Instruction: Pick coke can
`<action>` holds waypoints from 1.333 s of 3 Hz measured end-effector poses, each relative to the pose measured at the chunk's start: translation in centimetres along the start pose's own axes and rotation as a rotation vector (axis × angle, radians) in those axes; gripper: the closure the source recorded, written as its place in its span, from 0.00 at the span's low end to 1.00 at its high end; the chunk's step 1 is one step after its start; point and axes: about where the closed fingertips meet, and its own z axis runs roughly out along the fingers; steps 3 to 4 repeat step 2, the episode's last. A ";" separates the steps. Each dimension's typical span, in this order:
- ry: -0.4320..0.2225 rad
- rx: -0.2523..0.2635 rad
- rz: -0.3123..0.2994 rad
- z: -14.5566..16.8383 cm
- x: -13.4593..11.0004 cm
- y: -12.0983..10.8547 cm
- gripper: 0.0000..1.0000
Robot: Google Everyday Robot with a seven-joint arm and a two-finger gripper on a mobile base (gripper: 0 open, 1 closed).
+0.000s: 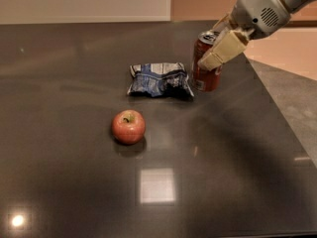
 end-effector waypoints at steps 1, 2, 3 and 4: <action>-0.009 -0.025 -0.054 -1.6 -1.9 0.3 1.00; -0.009 -0.025 -0.054 -1.6 -1.9 0.3 1.00; -0.009 -0.025 -0.054 -1.6 -1.9 0.3 1.00; -0.009 -0.025 -0.054 -1.6 -1.9 0.3 1.00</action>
Offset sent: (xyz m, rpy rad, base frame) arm -0.0029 0.0040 0.0162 0.0016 -0.0078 0.0449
